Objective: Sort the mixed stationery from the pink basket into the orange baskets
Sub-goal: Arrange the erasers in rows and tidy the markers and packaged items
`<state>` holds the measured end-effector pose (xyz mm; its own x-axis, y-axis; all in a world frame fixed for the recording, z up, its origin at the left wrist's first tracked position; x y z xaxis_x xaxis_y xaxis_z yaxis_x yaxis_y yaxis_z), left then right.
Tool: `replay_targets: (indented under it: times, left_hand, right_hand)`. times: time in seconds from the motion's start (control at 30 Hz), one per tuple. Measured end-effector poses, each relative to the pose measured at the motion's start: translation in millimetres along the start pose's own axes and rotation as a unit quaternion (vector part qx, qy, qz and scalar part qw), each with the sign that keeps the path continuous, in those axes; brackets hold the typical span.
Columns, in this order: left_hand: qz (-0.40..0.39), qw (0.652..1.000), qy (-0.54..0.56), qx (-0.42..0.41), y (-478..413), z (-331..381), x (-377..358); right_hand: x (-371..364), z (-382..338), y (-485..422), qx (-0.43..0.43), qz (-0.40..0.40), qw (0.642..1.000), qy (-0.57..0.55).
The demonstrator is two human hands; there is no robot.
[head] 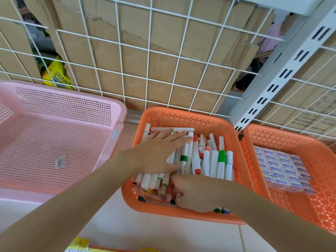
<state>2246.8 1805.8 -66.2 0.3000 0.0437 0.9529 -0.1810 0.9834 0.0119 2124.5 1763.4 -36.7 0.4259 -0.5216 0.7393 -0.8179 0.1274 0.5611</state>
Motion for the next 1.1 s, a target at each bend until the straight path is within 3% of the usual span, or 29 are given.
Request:
replay_targets:
  times: [0.33,0.5,0.8,1.0,1.1]
  left_hand:
    - [-0.013,0.999,0.021,0.022,1.7,1.6,5.6]
    - [-0.019,0.999,0.016,0.027,1.8,0.7,4.2]
    - [0.001,1.000,-0.015,0.014,2.3,-1.7,-0.8]
    - [-0.002,0.999,-0.030,0.014,4.2,0.0,-1.5]
    - [-0.009,0.999,-0.030,0.007,6.1,0.6,1.0]
  right_hand:
    - [-3.1,10.6,-8.0,0.024,0.019,1.000,-0.005]
    - [-1.8,21.6,-5.5,0.020,-0.017,0.994,-0.103]
    - [10.0,29.0,6.1,0.092,-0.022,0.975,-0.202]
    - [9.9,25.6,12.5,0.144,0.018,0.978,-0.147]
    - [11.8,27.3,17.9,0.135,0.051,0.970,-0.194]
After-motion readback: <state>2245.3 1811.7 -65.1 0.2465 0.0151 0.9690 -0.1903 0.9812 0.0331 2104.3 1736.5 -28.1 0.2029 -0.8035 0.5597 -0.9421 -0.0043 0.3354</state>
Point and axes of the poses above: each hand's wrist, its own y-axis away from the middle knuckle, its own x-axis out of the back of the hand, z = x × y, the point moved 2 cm from there along -y, towards the middle knuckle, and after that the axes turned 10 degrees about z, right-handed, at the moved point
